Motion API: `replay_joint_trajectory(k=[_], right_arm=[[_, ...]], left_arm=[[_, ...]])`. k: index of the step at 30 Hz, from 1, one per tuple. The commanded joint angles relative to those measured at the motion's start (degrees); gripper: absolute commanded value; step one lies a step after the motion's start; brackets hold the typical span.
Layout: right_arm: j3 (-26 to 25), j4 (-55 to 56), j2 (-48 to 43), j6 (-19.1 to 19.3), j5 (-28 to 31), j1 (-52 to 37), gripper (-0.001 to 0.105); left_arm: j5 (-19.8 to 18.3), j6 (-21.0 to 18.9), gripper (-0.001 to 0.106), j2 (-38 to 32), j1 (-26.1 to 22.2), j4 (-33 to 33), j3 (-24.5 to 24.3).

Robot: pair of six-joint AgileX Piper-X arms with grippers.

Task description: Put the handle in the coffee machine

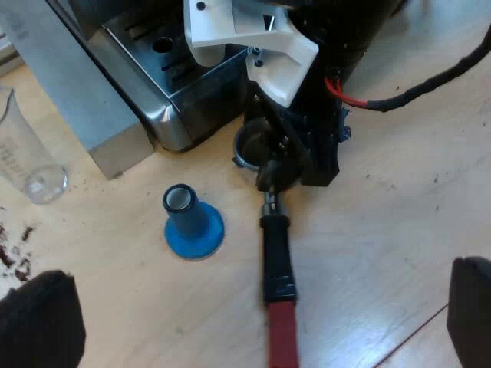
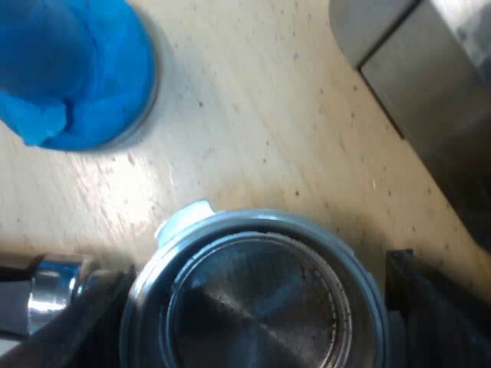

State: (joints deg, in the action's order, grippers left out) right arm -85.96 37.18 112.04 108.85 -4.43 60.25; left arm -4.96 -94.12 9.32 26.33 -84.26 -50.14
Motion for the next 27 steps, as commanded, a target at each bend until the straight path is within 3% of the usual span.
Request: replay_joint_trajectory(k=[1, 4, 11, 16, 22, 27], right_arm=[[-0.13, 5.23, -2.76, -2.42, 1.68, -0.14, 0.000], [-0.13, 7.40, -4.47, -4.74, 4.43, -0.14, 0.000], [-0.13, 11.43, -8.85, -8.85, 7.23, -0.14, 0.000], [-0.13, 13.39, -12.46, -10.15, 8.93, -0.14, 0.000], [-0.13, 16.41, -16.86, -11.18, 12.02, -0.14, 0.000], [-0.13, 19.97, -20.07, -12.39, 12.99, -0.14, 0.000]], left_arm=[[-0.91, 3.86, 0.098, 0.40, 0.18, 0.59, -0.08], [-3.20, 6.44, 0.098, 1.64, 0.18, 0.59, -0.08], [-6.27, 7.13, 0.098, 6.21, 0.18, 0.77, -0.08], [-14.12, 11.69, 0.098, 9.48, 0.18, 2.76, -0.08], [-14.11, 11.68, 0.098, 10.61, 0.18, 7.02, 0.67], [-14.50, 11.68, 0.098, 10.80, 0.18, 11.07, 5.30]])
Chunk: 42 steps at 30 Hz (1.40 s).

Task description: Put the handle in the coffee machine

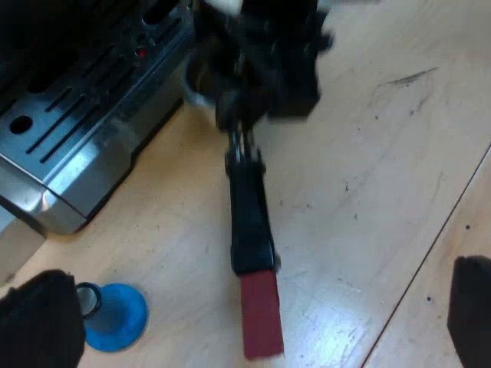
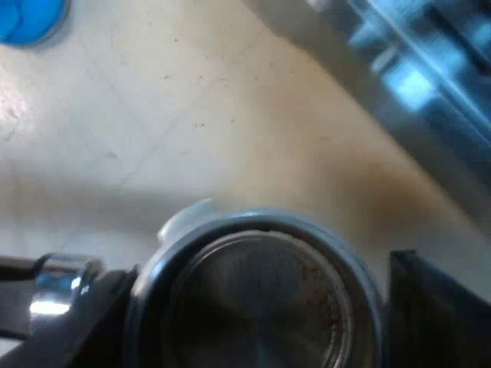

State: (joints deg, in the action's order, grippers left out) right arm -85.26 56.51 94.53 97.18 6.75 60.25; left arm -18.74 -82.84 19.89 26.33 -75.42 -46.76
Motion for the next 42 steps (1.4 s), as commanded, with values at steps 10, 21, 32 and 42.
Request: replay_joint_trajectory(k=[10, 21, 32, 42], right_arm=[[-0.83, 4.53, -6.69, -3.87, 3.45, -0.77, 0.000], [-0.83, 5.52, -9.35, -5.97, 2.88, -2.00, 0.000], [-0.83, 5.83, -9.53, -5.97, 1.97, -2.00, 0.000], [-0.83, 5.95, -9.53, -5.97, 1.97, -2.00, 0.000]], left_arm=[[-3.82, 0.39, 0.098, 0.33, 0.18, 9.45, 9.94], [-4.24, 0.56, 0.098, 0.55, 0.18, 17.55, 16.65], [-3.19, 1.79, 0.098, 8.88, 5.11, 20.46, 16.64], [-2.86, 1.79, 0.098, 17.44, 5.79, 21.94, 16.64]])
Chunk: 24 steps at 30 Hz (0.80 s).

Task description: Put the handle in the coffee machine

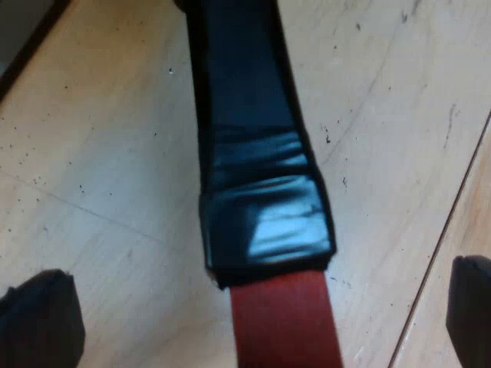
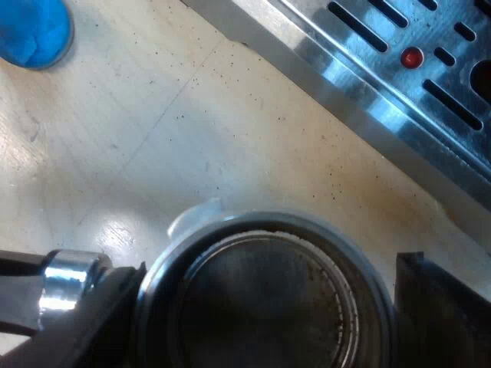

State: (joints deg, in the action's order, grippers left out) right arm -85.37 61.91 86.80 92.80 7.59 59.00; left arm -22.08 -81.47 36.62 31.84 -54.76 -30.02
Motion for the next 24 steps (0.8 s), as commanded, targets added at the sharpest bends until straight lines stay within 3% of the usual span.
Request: replay_joint_trajectory(k=[1, 12, 22, 24], right_arm=[[-0.72, 0.55, -1.80, -1.59, 1.14, -0.75, 0.000], [-0.72, 4.95, -2.11, -5.01, 1.14, -2.93, 0.000], [-0.72, 6.99, -5.50, -5.75, 0.55, -6.33, 0.000], [-0.72, 6.98, -6.02, -5.75, 0.28, -6.56, 0.000]], left_arm=[[0.48, 0.43, 0.098, 0.72, 0.28, 1.27, -0.09], [0.85, 0.43, 0.098, 1.71, 0.28, 5.21, -0.09], [-1.77, 0.43, 0.098, 1.90, 0.28, 13.41, 1.92], [-3.89, 0.43, 0.098, 2.21, 0.28, 16.03, 3.39]])
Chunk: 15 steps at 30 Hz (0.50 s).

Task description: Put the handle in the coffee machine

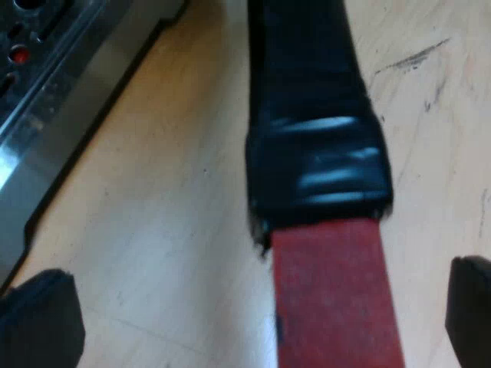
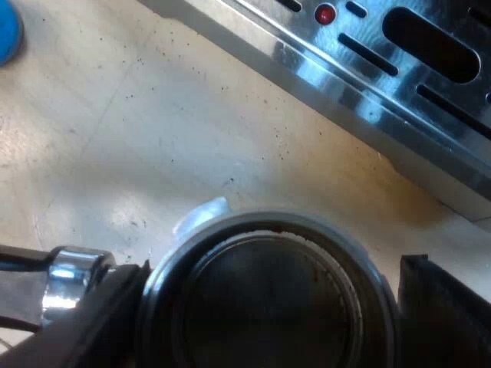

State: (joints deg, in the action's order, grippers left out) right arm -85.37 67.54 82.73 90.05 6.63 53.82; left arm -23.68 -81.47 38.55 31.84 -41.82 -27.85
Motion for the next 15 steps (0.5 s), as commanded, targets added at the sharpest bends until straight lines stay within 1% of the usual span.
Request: replay_joint_trajectory(k=[1, 4, 5, 7, 12, 15], right_arm=[[-0.72, 1.56, -2.19, -2.99, 0.75, -1.36, 0.000], [-0.72, 2.38, -2.17, -2.83, -0.12, -1.36, 0.000], [-0.56, 2.35, -2.17, -2.83, -0.52, -1.36, 0.000], [-0.57, 2.15, -2.17, -2.83, -0.51, -1.36, 0.000], [-0.57, 2.16, -2.17, -2.83, -0.51, -1.36, 0.000], [-0.57, 2.16, -2.17, -2.83, -0.51, -1.36, 0.000]], left_arm=[[-2.31, 0.43, 0.098, 0.25, 0.28, 3.29, 1.28], [-2.32, 0.43, 0.098, 0.26, 0.28, 3.61, 1.37], [-2.30, 0.43, 0.098, 0.25, 0.28, 5.68, 1.35], [-2.30, 0.43, 0.098, 0.25, 0.28, 6.97, 1.35], [-2.30, 0.43, 0.098, 0.25, 0.28, 7.49, 1.35], [-3.18, 0.43, 0.098, 0.25, 0.28, 7.49, 1.35]])
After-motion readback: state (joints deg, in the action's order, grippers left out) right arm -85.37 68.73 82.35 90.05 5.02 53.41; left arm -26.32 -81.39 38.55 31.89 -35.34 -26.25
